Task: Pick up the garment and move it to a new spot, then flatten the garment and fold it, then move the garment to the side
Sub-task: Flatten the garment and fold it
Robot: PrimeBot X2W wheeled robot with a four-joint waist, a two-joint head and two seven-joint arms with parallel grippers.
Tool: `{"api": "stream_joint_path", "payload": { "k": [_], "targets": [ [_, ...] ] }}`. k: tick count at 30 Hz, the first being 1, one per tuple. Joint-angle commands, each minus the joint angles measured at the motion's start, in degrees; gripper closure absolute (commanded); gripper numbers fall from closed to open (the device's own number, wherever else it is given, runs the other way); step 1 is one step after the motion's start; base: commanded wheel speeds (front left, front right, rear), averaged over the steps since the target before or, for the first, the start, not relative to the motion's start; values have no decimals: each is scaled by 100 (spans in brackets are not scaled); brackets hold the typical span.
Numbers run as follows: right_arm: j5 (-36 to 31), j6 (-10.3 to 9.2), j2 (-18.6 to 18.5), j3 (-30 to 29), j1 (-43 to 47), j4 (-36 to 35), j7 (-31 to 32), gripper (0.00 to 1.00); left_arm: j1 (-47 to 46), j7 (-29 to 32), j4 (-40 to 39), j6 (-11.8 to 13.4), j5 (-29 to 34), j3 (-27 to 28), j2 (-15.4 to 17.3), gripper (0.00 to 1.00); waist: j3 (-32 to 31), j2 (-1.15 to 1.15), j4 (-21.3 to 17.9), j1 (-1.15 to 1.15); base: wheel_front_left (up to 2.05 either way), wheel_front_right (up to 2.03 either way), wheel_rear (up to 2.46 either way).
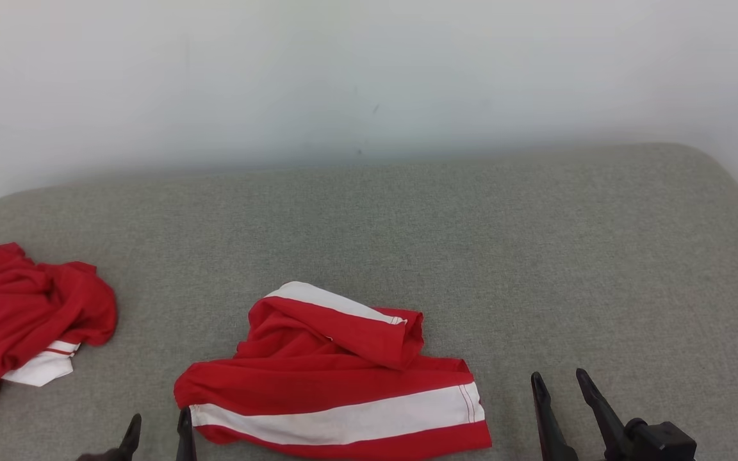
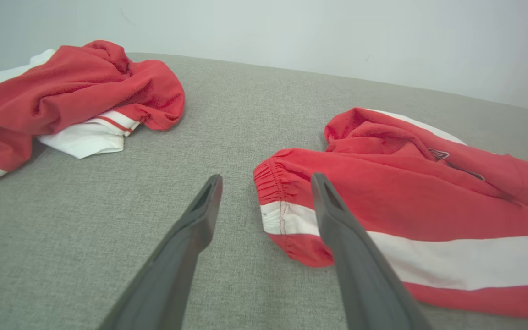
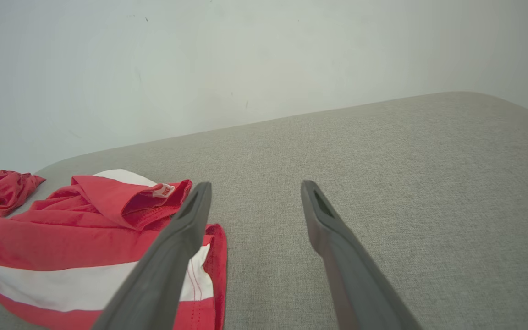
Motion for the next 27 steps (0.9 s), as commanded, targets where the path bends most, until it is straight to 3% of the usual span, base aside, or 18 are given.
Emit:
{"api": "stream_joint_path", "payload": {
  "k": [1, 11, 18, 27],
  "targets": [
    [-6, -14, -8, -17, 67, 1, -28, 0, 122, -149, 8, -50, -33, 48, -50, 0, -47, 0, 41, 0, 0, 0, 0],
    [29, -14, -31, -15, 102, 106, 231, 0, 554, -427, -294, -360, 686, 645, -516, 0, -167, 0, 163, 0, 0, 0, 0],
    [144, -14, -184, 224, -146, 387, 808, 0, 874, -427, -588, -744, 1393, 1248, -955, 0, -189, 0, 353, 0, 0, 0, 0],
    [291, -15, -245, 461, -604, 897, 1630, 0, 986, -428, -503, -1233, 1819, 1683, -1293, 0, -125, 0, 666, 0, 0, 0, 0]
  ]
}}
